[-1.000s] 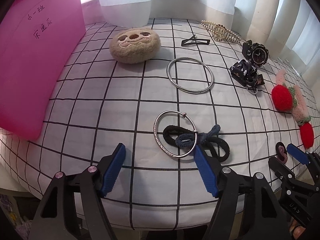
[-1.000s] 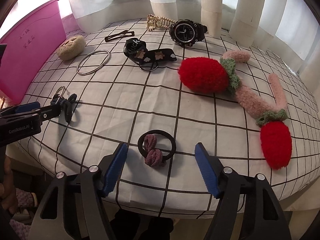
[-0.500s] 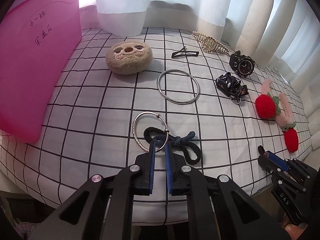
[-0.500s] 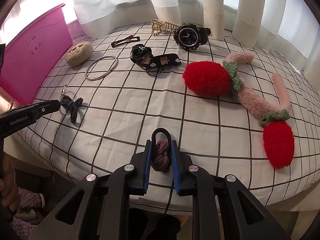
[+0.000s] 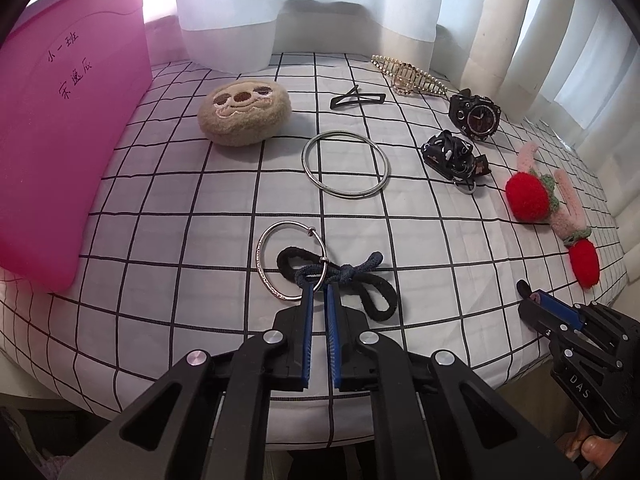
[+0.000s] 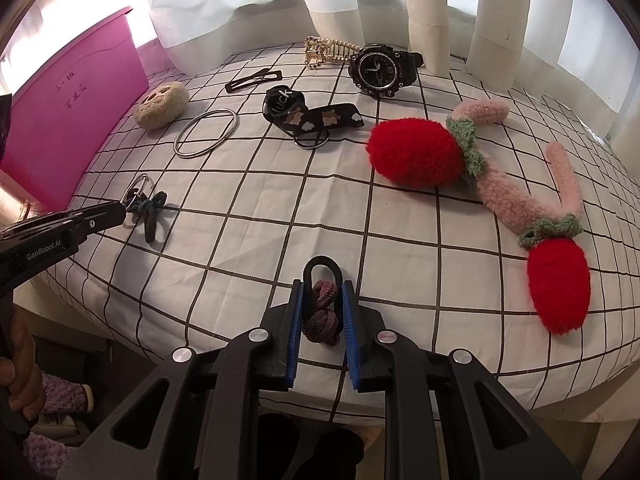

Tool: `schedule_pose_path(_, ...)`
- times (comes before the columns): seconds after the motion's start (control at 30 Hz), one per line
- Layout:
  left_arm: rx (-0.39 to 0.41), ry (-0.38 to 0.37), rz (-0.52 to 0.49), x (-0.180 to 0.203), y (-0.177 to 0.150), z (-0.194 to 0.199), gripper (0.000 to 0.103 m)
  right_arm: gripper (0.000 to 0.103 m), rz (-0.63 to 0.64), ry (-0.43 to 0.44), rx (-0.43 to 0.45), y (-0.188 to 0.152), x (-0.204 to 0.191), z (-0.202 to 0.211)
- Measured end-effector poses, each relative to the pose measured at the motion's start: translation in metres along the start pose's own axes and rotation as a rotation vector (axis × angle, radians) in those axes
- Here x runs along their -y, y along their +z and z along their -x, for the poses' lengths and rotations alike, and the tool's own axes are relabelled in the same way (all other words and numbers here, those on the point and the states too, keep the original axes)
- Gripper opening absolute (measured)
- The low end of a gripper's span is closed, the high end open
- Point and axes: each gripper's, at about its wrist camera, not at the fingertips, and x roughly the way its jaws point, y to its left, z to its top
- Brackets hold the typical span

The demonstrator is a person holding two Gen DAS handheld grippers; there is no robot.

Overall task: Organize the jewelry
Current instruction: 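Lift the silver hoop and pink-bow hair tie and carry both toward the pink tub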

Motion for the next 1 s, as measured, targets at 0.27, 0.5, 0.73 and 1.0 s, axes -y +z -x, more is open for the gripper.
schedule_pose_path(0.27, 0.007, 0.029, -0.027, 0.001, 0.002, -0.009, 0.011, 0.019, 0.007, 0.002, -0.005, -0.002, -0.001, -0.001)
schedule_pose_path(0.5, 0.053, 0.034, -0.026, -0.002, 0.011, -0.008, 0.056, 0.019, 0.005, 0.009, -0.006, -0.002, -0.002, -0.002)
schedule_pose_path(0.73, 0.049, 0.014, -0.006, -0.005, 0.022, -0.018, 0.056, 0.019, 0.006, 0.013, -0.007, -0.001, -0.001, -0.003)
schedule_pose_path(1.0, 0.027, 0.063, 0.016, -0.003, 0.033, -0.032, 0.056, 0.019, 0.003, 0.016, -0.008, 0.0, -0.001, -0.004)
